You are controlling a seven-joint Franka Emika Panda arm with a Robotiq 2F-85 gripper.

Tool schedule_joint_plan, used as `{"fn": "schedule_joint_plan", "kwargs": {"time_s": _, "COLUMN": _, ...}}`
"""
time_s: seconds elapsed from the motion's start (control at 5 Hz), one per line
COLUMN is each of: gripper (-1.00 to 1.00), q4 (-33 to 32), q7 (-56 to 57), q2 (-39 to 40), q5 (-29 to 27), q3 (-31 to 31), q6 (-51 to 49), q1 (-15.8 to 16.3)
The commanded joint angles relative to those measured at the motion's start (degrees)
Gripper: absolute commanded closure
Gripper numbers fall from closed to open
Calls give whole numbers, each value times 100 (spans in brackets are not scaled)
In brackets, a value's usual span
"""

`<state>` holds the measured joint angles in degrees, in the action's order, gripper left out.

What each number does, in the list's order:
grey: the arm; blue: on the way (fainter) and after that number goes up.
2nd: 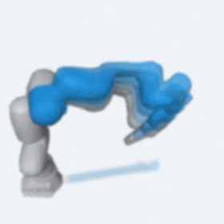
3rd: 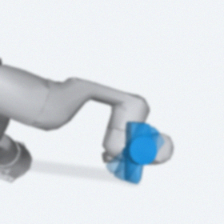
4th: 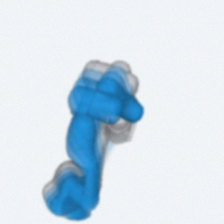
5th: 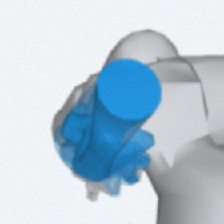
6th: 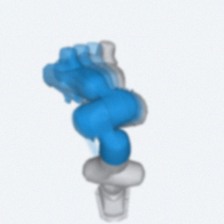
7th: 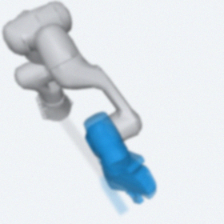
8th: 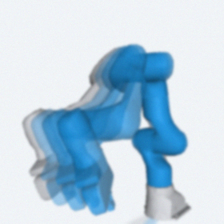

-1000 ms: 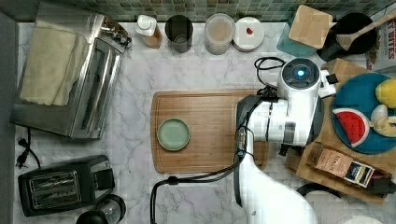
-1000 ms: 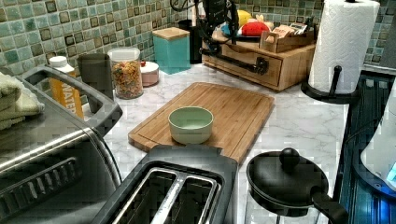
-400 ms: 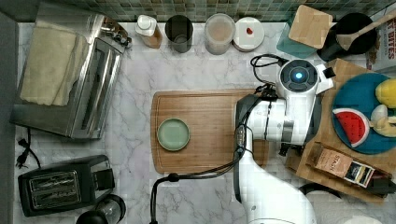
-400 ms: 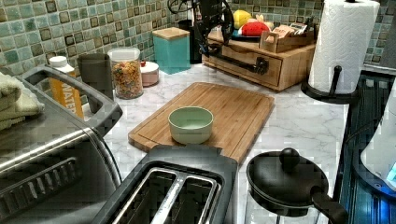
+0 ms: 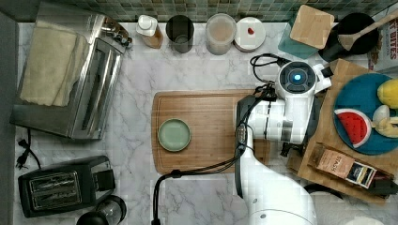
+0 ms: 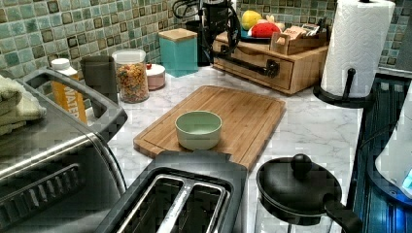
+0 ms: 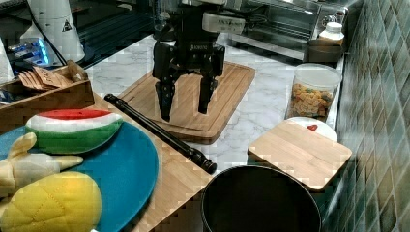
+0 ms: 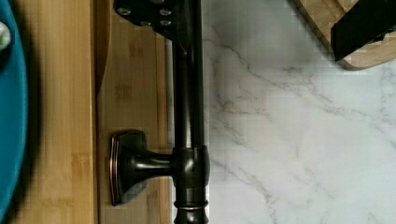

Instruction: Open the drawer.

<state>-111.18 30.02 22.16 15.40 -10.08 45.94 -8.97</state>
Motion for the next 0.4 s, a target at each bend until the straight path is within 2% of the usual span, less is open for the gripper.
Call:
{"fn": "schedule_joint_plan", "kwargs": {"time_s": 0.2, "gripper": -100, "q4": -44, "q7": 359, "q2": 188, "q5": -61, "q3": -176, "q6": 369, "q1": -433}}
{"fn": "schedule_joint_plan", "kwargs": {"time_s": 0.4, "gripper": -100, "q4": -239, "q7": 319, "q2": 115, "q5": 90, "q3": -216, "q6": 507, "q1": -463}}
